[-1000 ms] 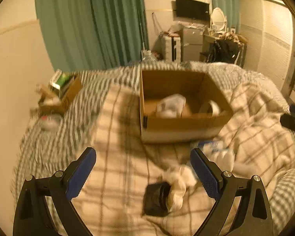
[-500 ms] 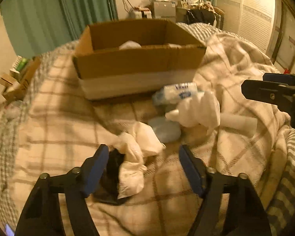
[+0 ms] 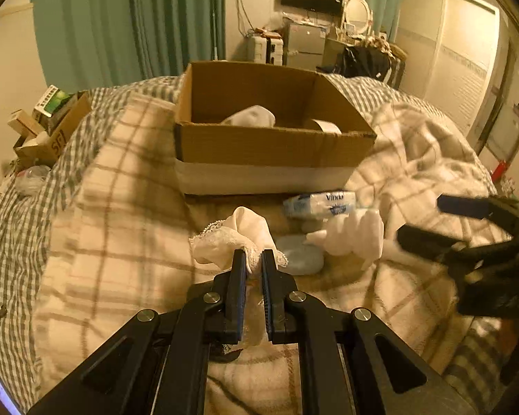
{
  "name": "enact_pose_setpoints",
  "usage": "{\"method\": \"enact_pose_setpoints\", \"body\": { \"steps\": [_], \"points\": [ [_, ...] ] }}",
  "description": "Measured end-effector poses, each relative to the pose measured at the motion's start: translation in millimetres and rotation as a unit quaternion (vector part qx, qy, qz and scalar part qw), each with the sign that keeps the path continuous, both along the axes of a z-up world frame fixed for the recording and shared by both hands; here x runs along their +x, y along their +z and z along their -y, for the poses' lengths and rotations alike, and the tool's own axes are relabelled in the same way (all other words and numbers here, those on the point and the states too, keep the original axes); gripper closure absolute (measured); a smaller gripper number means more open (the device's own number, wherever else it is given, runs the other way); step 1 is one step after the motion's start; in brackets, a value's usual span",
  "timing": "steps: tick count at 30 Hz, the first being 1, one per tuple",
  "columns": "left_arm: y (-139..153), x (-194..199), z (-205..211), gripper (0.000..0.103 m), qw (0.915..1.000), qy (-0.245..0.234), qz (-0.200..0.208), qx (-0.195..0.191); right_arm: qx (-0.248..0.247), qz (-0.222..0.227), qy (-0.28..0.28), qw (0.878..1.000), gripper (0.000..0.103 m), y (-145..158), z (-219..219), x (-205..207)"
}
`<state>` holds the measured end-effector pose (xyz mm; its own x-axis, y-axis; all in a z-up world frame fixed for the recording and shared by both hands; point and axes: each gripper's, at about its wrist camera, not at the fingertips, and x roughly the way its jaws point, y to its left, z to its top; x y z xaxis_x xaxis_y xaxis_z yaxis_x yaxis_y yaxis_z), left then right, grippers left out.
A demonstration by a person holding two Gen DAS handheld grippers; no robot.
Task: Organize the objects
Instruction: 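Grasp the white lace cloth with the left tool while the right tool grasps the white plastic figure, then carry the lace cloth and plastic figure over the box with both tools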
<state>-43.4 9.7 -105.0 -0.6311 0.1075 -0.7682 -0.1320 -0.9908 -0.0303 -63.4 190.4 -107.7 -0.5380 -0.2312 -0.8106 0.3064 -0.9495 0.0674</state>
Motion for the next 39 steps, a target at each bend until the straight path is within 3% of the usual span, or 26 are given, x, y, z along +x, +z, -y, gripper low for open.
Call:
{"method": "enact_pose_setpoints", "body": {
  "steps": [10,12,14,16,24,32,39],
  "points": [
    [7,-2,14,0.094,0.9999,0.015,-0.004,0.002,0.038,0.039,0.018,0.998,0.019,-37,35,-24],
    [5,-3,15,0.094,0.9999,0.017,-0.001,0.0,0.035,0.045,0.017,0.998,0.03,-42,37,-26],
    [2,-4,16,0.094,0.9998,0.019,0.004,-0.002,0.04,0.046,0.023,0.998,0.047,-45,38,-25],
    [2,-4,15,0.094,0.9999,0.016,0.003,-0.003,0.044,0.039,0.031,0.998,0.049,-43,40,-21],
    [16,8,11,0.094,0.9998,0.009,-0.016,-0.01,0.038,-0.016,0.03,0.999,0.049,-1,26,10],
    [58,19,15,0.094,0.999,0.011,-0.041,0.015,0.0,-0.071,0.013,0.997,0.049,57,7,19],
    [113,-9,7,0.094,0.9969,-0.001,-0.076,0.019,-0.034,-0.126,0.004,0.991,0.049,116,1,-4]
  ]
}}
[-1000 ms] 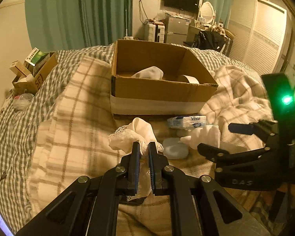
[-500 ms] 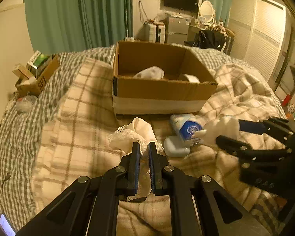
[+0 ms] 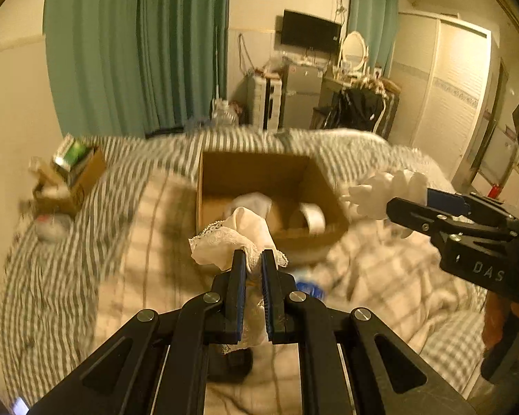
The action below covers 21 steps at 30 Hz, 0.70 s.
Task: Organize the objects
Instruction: 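Carry the lace cloth and plastic figure over the box with both tools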
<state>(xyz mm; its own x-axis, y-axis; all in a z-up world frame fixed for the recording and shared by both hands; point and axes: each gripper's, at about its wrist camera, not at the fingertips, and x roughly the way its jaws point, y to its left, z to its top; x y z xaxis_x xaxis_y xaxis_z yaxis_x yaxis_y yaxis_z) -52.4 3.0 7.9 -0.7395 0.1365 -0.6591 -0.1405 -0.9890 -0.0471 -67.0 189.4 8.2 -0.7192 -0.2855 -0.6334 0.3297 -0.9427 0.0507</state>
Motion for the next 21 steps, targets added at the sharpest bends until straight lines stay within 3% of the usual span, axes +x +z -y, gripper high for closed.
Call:
{"method": "enact_pose_setpoints", "body": {
  "steps": [3,7,12,15,19,21],
  "points": [
    [20,-21,-5,0.094,0.9999,-0.009,-0.013,0.004,-0.011,-0.026,-0.001,1.0,0.049,23,0,-16],
    [35,-61,-17,0.094,0.9993,-0.013,-0.02,-0.029,0.002,-0.065,-0.002,0.998,0.049,47,8,-42],
    [29,-109,-23,0.094,0.9992,-0.006,-0.013,-0.038,0.026,-0.085,0.0,0.996,0.049,53,15,-88],
    [12,-135,-26,0.094,0.9994,-0.004,-0.001,-0.033,0.023,-0.076,0.005,0.997,0.049,37,17,-114],
    [-26,-153,-37,0.094,0.9978,-0.02,0.008,-0.062,0.016,-0.043,0.014,0.999,0.049,-6,16,-143],
    [-48,-162,-37,0.094,0.9979,-0.027,0.024,-0.054,0.011,-0.021,0.017,1.0,0.049,-32,14,-157]
  ]
}}
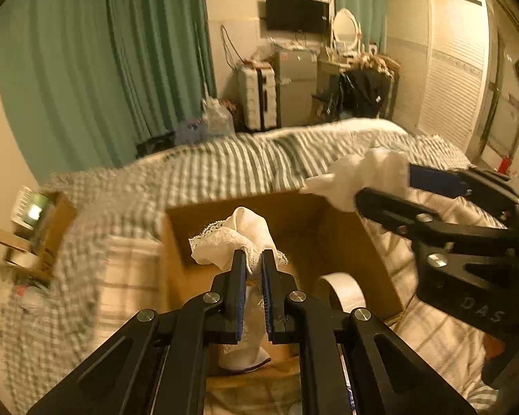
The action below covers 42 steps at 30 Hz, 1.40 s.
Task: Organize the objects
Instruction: 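Carry the lace cloth and plastic figure over the box with both tools, then open both tools to drop the cloth and figure into the box, then grasp the black round lid with the left tool while the right tool grasps the clear plastic strip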
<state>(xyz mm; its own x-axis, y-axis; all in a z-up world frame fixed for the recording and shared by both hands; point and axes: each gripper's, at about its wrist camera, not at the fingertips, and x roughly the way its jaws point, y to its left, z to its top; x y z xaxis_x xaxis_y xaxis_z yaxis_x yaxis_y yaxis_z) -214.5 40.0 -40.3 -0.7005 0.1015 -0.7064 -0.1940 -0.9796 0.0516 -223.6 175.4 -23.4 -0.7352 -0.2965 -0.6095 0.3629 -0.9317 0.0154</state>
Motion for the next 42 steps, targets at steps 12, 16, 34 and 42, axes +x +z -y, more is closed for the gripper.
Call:
{"method": "enact_pose_setpoints", "body": {
  "steps": [12,16,34,42],
  "points": [
    [-37,-23,9,0.084,0.9994,0.019,0.021,0.018,-0.052,0.043,-0.012,0.998,0.045,-49,-8,-36],
    [-21,-3,12,0.009,0.999,0.045,-0.006,-0.004,-0.066,0.013,-0.03,0.997,0.022,-22,-17,-17],
    [-14,148,49,0.008,0.997,0.063,0.038,0.025,-0.002,0.017,-0.063,0.998,0.021,34,-38,143],
    [-75,162,48,0.008,0.9939,0.065,0.087,0.018,0.05,0.096,-0.04,0.993,0.03,-52,-22,158]
  ]
}}
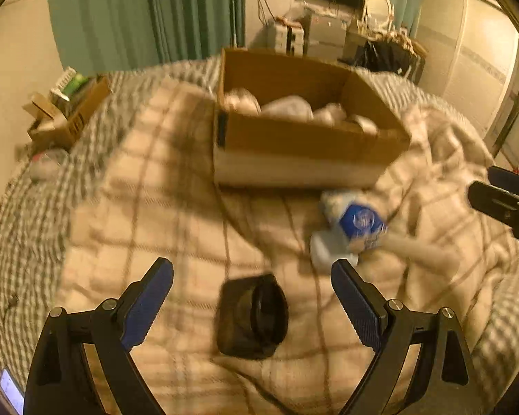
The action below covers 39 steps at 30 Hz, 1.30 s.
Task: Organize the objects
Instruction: 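Grasp the black round lid with the left tool while the right tool grasps the clear plastic strip, then carry the black lid and plastic strip over the box with both tools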
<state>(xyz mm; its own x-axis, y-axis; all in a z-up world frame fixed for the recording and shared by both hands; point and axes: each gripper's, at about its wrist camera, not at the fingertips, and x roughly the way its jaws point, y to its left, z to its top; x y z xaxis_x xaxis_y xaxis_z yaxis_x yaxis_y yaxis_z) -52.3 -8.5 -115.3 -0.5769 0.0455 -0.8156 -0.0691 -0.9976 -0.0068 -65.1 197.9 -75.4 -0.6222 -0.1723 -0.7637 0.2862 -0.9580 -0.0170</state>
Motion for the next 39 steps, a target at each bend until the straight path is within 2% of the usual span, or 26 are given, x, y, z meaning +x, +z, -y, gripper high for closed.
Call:
{"method": "enact_pose_setpoints", "body": {
  "steps": [4,6,7,8,10,12,15,18,19,20,23,25,39],
  "points": [
    [-21,1,-5,0.008,0.9995,0.005,0.018,-0.023,0.001,0.041,0.018,0.999,0.038,-35,10,-8],
    [-25,0,-6,0.009,0.9995,0.005,0.021,-0.022,0.008,0.062,0.024,0.998,0.041,-51,12,-13],
    [-28,0,-6,0.011,0.9995,0.006,0.021,-0.024,0.006,0.076,0.023,0.997,0.045,-59,11,-15],
    [-31,-1,-7,0.019,0.9993,0.01,0.023,-0.028,0.003,0.085,0.023,0.996,0.048,-62,12,-17],
    [-36,-3,-8,0.027,0.9987,0.015,0.033,-0.034,0.0,0.097,0.019,0.995,0.05,-70,10,-20],
    [-39,-5,-7,0.028,0.9987,0.015,0.04,-0.028,-0.002,0.109,0.019,0.994,0.052,-75,10,-23],
    [-41,-6,-8,0.036,0.9986,0.014,0.045,-0.025,0.009,0.119,0.029,0.992,0.059,-83,15,-22],
    [-47,-6,-9,0.067,0.9982,0.013,0.052,-0.025,0.034,0.122,0.034,0.991,0.07,-89,21,-19],
    [-46,-6,-9,0.075,0.9983,0.015,0.05,-0.025,0.039,0.119,0.034,0.992,0.08,-88,22,-18],
    [-43,-5,-10,0.079,0.9987,0.014,0.043,-0.024,0.04,0.116,0.037,0.992,0.087,-87,22,-16],
    [-35,-1,-8,0.089,0.9994,0.015,0.027,-0.013,0.044,0.103,0.041,0.993,0.091,-78,23,-10],
    [-29,1,-7,0.092,0.9997,0.016,0.017,-0.01,0.045,0.088,0.043,0.994,0.092,-68,22,-5],
    [16,9,-2,0.092,0.999,0.02,-0.033,0.023,0.007,-0.01,0.029,1.0,0.092,20,5,26]
  ]
}}
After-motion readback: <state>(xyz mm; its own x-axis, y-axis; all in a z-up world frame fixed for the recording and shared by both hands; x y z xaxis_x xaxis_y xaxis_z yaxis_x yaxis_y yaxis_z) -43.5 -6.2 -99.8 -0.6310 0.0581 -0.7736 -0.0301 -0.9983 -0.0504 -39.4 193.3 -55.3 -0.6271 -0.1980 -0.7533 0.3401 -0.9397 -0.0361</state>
